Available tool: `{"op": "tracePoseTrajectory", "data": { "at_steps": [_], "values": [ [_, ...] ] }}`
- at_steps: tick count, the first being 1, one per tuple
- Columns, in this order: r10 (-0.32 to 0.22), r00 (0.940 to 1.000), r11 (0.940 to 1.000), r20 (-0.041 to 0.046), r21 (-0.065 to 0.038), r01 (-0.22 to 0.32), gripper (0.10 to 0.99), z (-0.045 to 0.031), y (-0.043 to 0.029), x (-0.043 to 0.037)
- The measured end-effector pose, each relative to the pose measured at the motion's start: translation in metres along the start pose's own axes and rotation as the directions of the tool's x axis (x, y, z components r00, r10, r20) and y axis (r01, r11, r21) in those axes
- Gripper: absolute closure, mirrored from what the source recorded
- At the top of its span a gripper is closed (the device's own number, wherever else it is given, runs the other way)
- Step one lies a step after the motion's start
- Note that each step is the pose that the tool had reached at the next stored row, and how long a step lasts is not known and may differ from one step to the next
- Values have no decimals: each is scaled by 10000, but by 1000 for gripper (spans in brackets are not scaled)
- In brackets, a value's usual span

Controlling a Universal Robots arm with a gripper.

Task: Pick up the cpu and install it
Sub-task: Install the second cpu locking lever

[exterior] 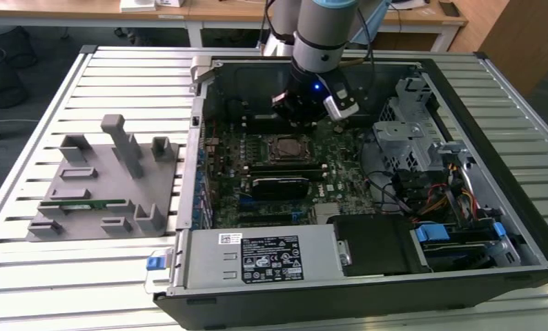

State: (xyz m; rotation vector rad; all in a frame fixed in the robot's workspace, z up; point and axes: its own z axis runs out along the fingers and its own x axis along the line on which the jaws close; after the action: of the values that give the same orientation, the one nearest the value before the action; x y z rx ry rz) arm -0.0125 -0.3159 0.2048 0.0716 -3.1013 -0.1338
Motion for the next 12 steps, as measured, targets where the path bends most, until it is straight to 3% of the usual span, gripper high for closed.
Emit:
{"op": "tracePoseTrajectory", "data": {
  "at_steps": [7,12],
  "values": [
    [1,10000,10000,0,0,-1,980,-26,-15,-5],
    [1,10000,10000,0,1,-1,980,-209,0,1]
  ]
}}
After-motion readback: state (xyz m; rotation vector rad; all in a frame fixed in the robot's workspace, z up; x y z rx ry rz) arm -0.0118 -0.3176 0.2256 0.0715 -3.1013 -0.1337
